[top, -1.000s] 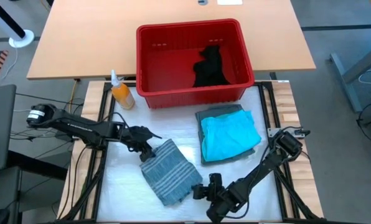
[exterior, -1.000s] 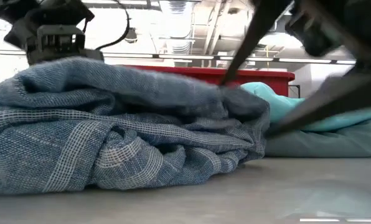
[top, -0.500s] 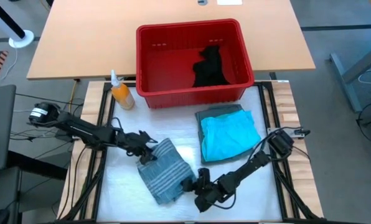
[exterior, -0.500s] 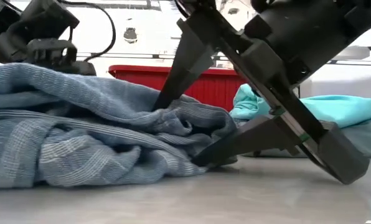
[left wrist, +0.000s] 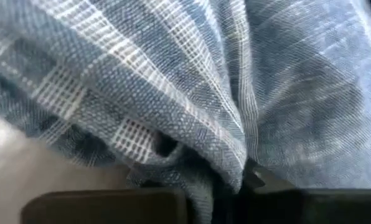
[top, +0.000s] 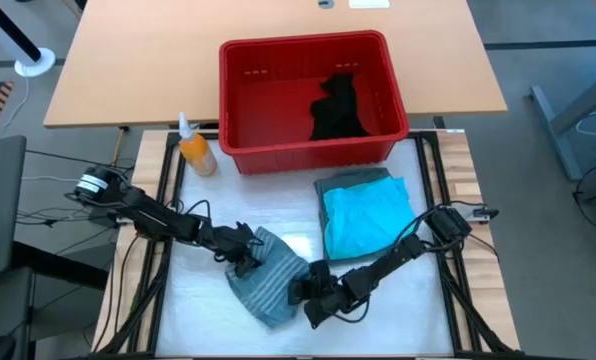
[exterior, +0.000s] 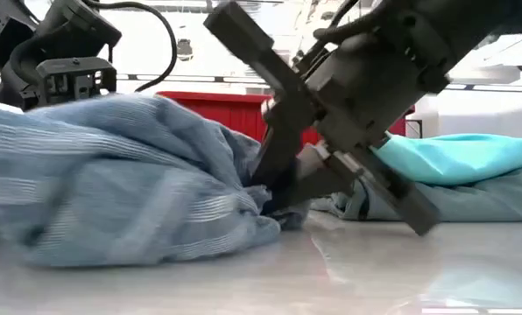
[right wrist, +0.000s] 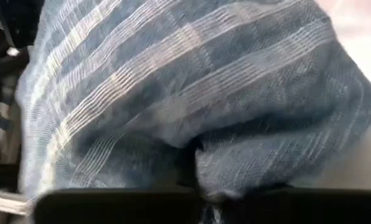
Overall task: Fold Laundry from Bin
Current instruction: Stack the folded blue patterned polo shirt on the folded light blue shorts
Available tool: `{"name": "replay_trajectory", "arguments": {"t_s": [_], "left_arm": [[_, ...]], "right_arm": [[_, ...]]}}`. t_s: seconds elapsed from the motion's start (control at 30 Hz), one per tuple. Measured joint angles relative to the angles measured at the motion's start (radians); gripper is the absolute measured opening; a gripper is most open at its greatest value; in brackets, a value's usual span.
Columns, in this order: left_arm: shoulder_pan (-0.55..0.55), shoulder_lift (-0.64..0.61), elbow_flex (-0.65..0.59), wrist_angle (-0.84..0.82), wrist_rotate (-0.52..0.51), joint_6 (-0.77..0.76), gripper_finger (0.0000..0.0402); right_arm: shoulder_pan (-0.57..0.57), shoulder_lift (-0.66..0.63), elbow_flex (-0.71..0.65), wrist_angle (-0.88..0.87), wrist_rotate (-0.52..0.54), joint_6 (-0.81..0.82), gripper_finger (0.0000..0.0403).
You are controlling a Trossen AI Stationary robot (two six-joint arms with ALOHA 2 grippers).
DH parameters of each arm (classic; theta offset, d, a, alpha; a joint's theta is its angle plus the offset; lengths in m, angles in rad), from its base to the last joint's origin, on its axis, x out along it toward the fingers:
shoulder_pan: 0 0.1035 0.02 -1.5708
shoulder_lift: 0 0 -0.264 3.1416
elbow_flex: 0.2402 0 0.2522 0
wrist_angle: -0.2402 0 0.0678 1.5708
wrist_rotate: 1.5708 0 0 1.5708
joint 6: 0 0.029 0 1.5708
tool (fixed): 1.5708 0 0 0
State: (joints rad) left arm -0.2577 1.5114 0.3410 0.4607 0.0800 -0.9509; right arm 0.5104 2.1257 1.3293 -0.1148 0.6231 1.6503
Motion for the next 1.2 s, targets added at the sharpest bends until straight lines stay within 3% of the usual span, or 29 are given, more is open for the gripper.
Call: {"name": "replay_trajectory", "arguments": {"t_s": [0.07,0.3,0.5,0.73,1.03,1.13,1.2], "left_arm": [[0.000,-0.025,-0.004,0.021,0.007,0.014,0.0020],[-0.002,-0.160,0.029,0.084,-0.019,0.039,0.0021],[0.001,-0.170,0.185,0.071,-0.076,0.143,0.0019],[0.051,-0.031,0.461,0.019,-0.172,0.233,0.0017],[0.183,0.307,0.963,-0.146,-0.181,0.286,0.0016],[0.216,0.423,1.115,-0.201,-0.186,0.286,0.0016],[0.233,0.488,1.203,-0.245,-0.191,0.276,0.0016]], "right_arm": [[-0.006,-0.041,-0.003,-0.036,-0.004,-0.044,0.0031],[-0.015,-0.251,0.001,-0.087,0.000,-0.224,0.0033],[-0.020,-0.443,0.003,-0.332,-0.005,-0.297,0.0033],[-0.044,-0.682,0.003,-0.765,-0.005,-0.363,0.0033],[-0.168,-0.931,0.003,-1.312,-0.023,-0.456,0.0034],[-0.233,-0.976,-0.005,-1.444,-0.024,-0.507,0.0034],[-0.285,-1.019,-0.047,-1.443,-0.044,-0.570,0.0034]]}}
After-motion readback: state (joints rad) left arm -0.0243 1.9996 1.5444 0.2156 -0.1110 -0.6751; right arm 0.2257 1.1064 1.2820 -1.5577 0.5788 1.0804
